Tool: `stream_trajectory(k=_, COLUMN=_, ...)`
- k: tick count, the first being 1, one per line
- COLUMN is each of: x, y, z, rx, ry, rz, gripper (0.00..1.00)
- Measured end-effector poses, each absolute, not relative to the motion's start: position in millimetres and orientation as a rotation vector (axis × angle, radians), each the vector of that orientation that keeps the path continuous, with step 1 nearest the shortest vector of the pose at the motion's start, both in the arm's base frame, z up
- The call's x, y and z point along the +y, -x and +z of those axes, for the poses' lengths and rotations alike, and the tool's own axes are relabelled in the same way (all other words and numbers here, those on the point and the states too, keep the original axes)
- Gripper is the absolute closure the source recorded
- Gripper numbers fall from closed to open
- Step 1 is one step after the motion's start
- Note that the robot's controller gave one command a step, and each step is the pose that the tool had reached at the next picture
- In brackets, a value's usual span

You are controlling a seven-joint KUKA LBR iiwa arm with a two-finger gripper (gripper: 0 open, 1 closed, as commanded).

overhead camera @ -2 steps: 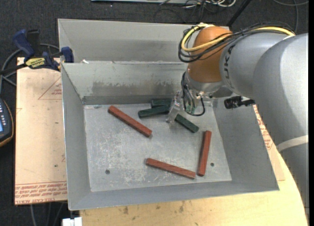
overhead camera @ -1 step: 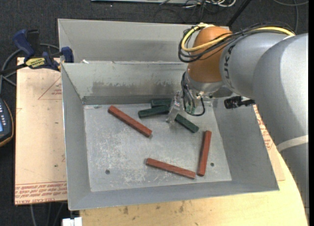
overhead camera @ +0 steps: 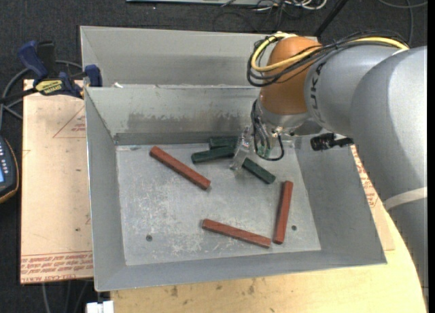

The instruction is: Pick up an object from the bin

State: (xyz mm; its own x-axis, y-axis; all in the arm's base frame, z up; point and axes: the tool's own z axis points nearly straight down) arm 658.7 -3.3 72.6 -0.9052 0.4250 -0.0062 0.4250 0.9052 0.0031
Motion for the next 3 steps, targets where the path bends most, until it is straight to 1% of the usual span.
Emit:
stream_trajectory(k=1, x=32.5, y=-656.9, z=90.1, rx=3.1, ry=-0.487, rz=0.003, gripper=1.0)
stream_trajectory(k=2, x=14.4, y=-602.8, z=87.5, rx=3.074, ry=-0.658, rz=0.0, gripper=1.0)
stream_trajectory(k=3, x=14.7, y=-604.0, z=87.9, rx=3.072, ry=-0.658, rz=0.002, gripper=0.0)
